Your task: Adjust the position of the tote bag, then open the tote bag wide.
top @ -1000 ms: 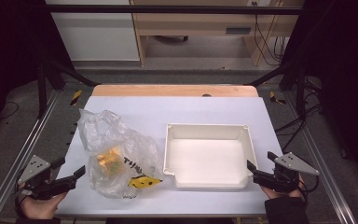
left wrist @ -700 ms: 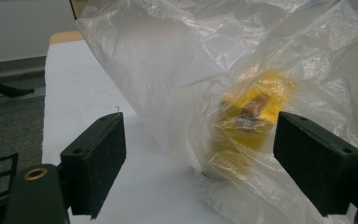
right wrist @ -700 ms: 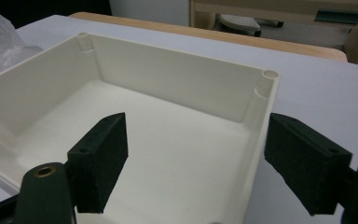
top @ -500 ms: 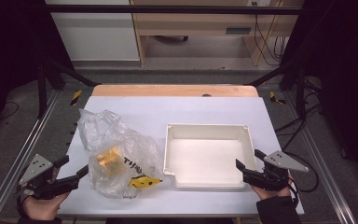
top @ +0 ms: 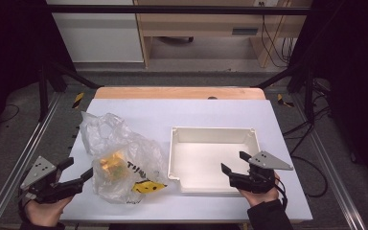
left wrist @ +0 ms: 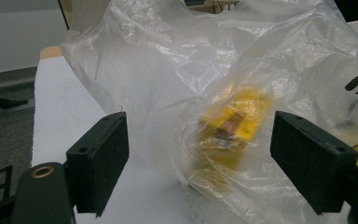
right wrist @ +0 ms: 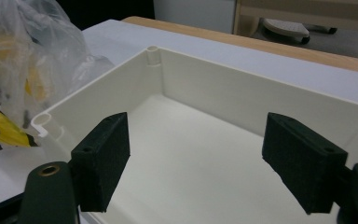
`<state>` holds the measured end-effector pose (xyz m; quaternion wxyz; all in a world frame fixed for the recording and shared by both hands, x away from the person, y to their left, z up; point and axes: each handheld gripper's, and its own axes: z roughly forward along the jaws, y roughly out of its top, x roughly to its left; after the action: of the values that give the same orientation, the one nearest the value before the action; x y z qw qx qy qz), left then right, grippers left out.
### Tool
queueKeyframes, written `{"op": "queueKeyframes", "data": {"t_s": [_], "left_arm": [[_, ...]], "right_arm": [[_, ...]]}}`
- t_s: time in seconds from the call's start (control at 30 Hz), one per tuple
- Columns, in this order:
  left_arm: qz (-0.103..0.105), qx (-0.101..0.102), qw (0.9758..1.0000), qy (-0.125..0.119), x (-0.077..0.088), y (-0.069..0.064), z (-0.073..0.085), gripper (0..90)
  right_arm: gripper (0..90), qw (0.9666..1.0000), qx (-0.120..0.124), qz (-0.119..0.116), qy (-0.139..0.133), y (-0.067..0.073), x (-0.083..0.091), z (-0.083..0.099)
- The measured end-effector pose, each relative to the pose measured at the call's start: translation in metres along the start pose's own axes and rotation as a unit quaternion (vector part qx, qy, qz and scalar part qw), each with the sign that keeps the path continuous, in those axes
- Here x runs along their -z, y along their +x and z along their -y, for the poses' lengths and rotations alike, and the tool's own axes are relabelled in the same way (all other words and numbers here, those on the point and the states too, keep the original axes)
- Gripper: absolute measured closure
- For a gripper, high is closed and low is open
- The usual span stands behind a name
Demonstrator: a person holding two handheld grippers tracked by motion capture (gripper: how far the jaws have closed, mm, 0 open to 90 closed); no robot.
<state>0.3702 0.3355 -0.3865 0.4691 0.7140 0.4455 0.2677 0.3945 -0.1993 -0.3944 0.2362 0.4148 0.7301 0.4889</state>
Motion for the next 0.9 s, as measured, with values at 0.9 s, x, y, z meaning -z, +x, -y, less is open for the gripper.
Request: {"op": "queueKeyframes", "data": {"t_s": [0.9], "left_arm": [[0.011,-0.012,0.9993,-0.032,-0.019,-0.010,-0.054,21.5]], "right_arm": [[24.7,0.9968,0.022,-0.073,-0.021,0.059,-0.047,-0.047]]}}
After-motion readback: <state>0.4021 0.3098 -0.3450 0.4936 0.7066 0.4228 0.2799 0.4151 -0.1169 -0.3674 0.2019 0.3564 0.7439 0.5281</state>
